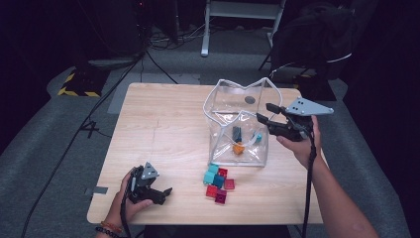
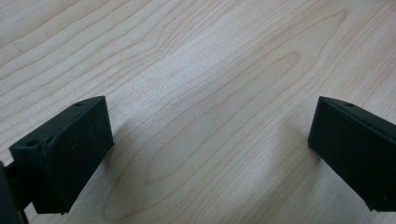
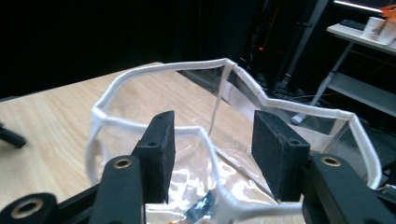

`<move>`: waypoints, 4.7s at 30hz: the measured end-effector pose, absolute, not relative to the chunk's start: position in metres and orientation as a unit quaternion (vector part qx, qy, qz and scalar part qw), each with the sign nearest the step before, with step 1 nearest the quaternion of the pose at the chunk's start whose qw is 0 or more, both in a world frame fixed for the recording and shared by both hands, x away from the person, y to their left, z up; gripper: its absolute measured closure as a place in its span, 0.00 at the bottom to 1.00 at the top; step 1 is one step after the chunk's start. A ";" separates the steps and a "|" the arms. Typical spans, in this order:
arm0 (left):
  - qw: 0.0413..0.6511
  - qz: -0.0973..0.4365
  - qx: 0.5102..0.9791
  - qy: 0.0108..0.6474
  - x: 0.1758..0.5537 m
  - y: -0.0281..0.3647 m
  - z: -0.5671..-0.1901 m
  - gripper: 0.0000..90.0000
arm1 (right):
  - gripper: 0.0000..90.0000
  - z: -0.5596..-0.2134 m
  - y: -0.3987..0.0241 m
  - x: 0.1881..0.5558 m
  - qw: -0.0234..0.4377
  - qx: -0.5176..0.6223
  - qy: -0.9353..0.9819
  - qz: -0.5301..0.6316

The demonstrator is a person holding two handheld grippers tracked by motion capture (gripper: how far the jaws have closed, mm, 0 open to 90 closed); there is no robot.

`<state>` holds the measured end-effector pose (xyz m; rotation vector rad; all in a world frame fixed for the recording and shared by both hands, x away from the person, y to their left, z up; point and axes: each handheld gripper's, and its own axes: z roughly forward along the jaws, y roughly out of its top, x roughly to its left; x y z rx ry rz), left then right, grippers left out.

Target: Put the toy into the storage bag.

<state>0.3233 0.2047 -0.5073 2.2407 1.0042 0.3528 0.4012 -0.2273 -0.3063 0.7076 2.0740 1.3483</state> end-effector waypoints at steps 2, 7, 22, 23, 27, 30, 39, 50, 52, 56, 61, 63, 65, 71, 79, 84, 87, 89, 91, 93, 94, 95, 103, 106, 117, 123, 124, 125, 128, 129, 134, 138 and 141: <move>0.324 0.135 0.855 0.383 0.323 0.205 -0.507 0.00 | 0.56 -0.308 -0.229 0.395 0.286 0.259 0.776 0.499; 0.324 0.135 0.855 0.383 0.323 0.205 -0.507 0.00 | 0.56 -0.317 -0.234 0.379 0.281 0.249 0.779 0.502; 0.324 0.135 0.855 0.382 0.323 0.205 -0.507 0.00 | 0.55 -0.359 -0.230 0.355 0.256 0.231 0.805 0.482; 0.324 0.135 0.855 0.382 0.323 0.205 -0.507 0.00 | 0.55 -0.363 -0.229 0.354 0.253 0.229 0.808 0.481; 0.324 0.135 0.855 0.381 0.323 0.205 -0.507 0.00 | 0.54 -0.378 -0.225 0.350 0.236 0.223 0.818 0.476; 0.324 0.135 0.855 0.383 0.323 0.205 -0.507 0.00 | 0.53 -0.390 -0.221 0.348 0.221 0.214 0.829 0.467; 0.324 0.136 0.855 0.382 0.323 0.205 -0.507 0.00 | 0.52 -0.424 -0.213 0.348 0.183 0.204 0.850 0.450; 0.324 0.135 0.855 0.382 0.323 0.205 -0.507 0.00 | 0.50 -0.455 -0.199 0.349 0.149 0.190 0.868 0.434; 0.324 0.135 0.855 0.381 0.323 0.205 -0.507 0.00 | 0.50 -0.462 -0.195 0.350 0.140 0.186 0.872 0.431; 0.324 0.136 0.855 0.382 0.323 0.205 -0.507 0.00 | 0.49 -0.473 -0.188 0.353 0.125 0.184 0.878 0.425; 0.324 0.136 0.855 0.382 0.323 0.205 -0.507 0.00 | 0.48 -0.482 -0.181 0.352 0.115 0.175 0.884 0.418; 0.324 0.135 0.855 0.382 0.323 0.205 -0.507 0.00 | 0.48 -0.486 -0.180 0.351 0.113 0.179 0.885 0.415; 0.324 0.136 0.855 0.381 0.323 0.205 -0.507 0.00 | 0.48 -0.490 -0.179 0.351 0.109 0.180 0.886 0.413; 0.324 0.135 0.855 0.381 0.324 0.205 -0.507 0.00 | 0.47 -0.500 -0.171 0.353 0.100 0.182 0.890 0.406; 0.324 0.135 0.855 0.381 0.324 0.205 -0.507 0.00 | 0.54 -0.504 -0.169 0.355 0.095 0.189 0.890 0.404; 0.324 0.135 0.855 0.382 0.323 0.205 -0.507 0.00 | 0.66 -0.503 -0.171 0.353 0.103 0.184 0.890 0.404; 0.324 0.135 0.855 0.381 0.323 0.205 -0.507 0.00 | 0.66 -0.502 -0.173 0.352 0.097 0.174 0.892 0.406; 0.324 0.135 0.855 0.381 0.323 0.205 -0.507 0.00 | 0.66 -0.500 -0.177 0.351 0.102 0.176 0.891 0.405; 0.324 0.135 0.855 0.381 0.324 0.205 -0.507 0.00 | 0.66 -0.496 -0.183 0.350 0.105 0.181 0.887 0.411; 0.324 0.135 0.855 0.381 0.324 0.205 -0.507 0.00 | 0.66 -0.492 -0.190 0.351 0.109 0.187 0.882 0.418; 0.324 0.135 0.855 0.381 0.324 0.205 -0.507 0.00 | 0.66 -0.490 -0.194 0.351 0.111 0.190 0.880 0.422; 0.324 0.135 0.855 0.381 0.324 0.205 -0.507 0.00 | 0.66 -0.488 -0.198 0.351 0.113 0.192 0.877 0.425; 0.324 0.135 0.855 0.381 0.324 0.205 -0.507 0.00 | 0.66 -0.472 -0.221 0.356 0.137 0.211 0.861 0.443; 0.324 0.134 0.855 0.381 0.324 0.205 -0.507 0.00 | 0.66 -0.466 -0.229 0.357 0.145 0.219 0.854 0.449; 0.324 0.135 0.855 0.381 0.324 0.205 -0.507 0.00 | 0.66 -0.444 -0.258 0.359 0.179 0.249 0.830 0.466; 0.324 0.135 0.855 0.381 0.324 0.205 -0.507 0.00 | 0.66 -0.438 -0.268 0.359 0.187 0.259 0.822 0.472; 0.324 0.135 0.855 0.381 0.324 0.205 -0.507 0.00 | 0.66 -0.438 -0.269 0.359 0.190 0.258 0.822 0.471; 0.324 0.135 0.855 0.381 0.324 0.205 -0.507 0.00 | 0.66 -0.437 -0.270 0.358 0.192 0.258 0.822 0.470; 0.324 0.135 0.855 0.381 0.324 0.205 -0.507 0.00 | 0.66 -0.436 -0.274 0.359 0.195 0.264 0.819 0.471; 0.324 0.135 0.855 0.381 0.323 0.205 -0.507 0.00 | 0.66 -0.435 -0.275 0.359 0.194 0.266 0.817 0.473; 0.324 0.135 0.855 0.381 0.324 0.205 -0.507 0.00 | 0.66 -0.432 -0.278 0.360 0.201 0.273 0.812 0.474; 0.324 0.135 0.855 0.381 0.324 0.205 -0.507 0.00 | 0.66 -0.427 -0.280 0.359 0.211 0.276 0.807 0.477; 0.324 0.135 0.855 0.382 0.323 0.205 -0.507 0.00 | 0.66 -0.419 -0.284 0.359 0.218 0.279 0.801 0.483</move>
